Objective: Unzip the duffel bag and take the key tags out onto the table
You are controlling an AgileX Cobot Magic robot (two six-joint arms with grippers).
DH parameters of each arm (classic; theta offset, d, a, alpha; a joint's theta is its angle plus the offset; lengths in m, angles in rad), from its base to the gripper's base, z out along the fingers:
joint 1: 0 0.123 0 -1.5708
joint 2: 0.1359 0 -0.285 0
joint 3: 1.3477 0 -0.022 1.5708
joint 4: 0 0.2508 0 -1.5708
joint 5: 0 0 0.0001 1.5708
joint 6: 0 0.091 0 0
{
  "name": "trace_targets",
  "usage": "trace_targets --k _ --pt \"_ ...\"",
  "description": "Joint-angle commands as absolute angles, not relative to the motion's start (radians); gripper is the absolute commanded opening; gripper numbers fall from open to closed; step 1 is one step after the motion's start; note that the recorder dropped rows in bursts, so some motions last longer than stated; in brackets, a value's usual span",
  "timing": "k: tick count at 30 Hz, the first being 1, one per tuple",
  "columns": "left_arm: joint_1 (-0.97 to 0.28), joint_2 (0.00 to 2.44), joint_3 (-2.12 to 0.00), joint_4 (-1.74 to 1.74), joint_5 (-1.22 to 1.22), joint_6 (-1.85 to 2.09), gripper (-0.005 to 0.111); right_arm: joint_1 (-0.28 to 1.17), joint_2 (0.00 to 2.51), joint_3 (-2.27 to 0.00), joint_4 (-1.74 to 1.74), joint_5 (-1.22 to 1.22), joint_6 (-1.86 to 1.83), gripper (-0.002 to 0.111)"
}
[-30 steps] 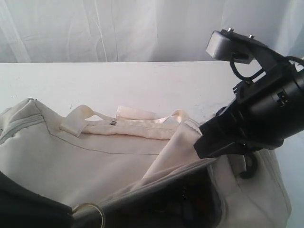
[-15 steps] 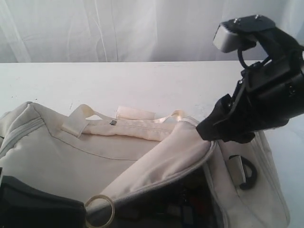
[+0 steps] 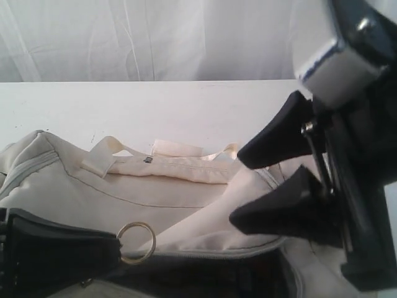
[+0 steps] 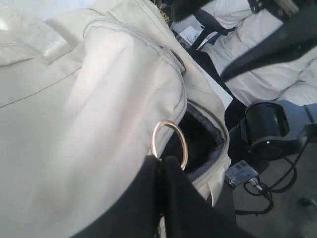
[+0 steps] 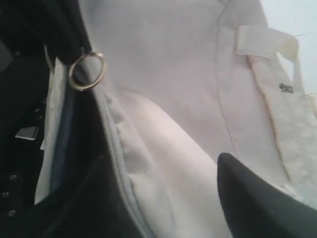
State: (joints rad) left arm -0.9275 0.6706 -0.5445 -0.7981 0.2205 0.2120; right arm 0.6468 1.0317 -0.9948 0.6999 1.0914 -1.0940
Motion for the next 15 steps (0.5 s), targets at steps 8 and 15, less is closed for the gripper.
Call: trace_targets --k 8,15 --pt "-0.931 0.677 -0.554 -0.987 0.131 0.198 0.0 0.882 1.08 -0.858 0.698 0.755 -1.175 0.065" --pt "-0.931 0.677 -0.554 -0.994 0.094 0.155 0.0 0.995 1.202 -0.857 0.743 0.657 -1.175 0.065"
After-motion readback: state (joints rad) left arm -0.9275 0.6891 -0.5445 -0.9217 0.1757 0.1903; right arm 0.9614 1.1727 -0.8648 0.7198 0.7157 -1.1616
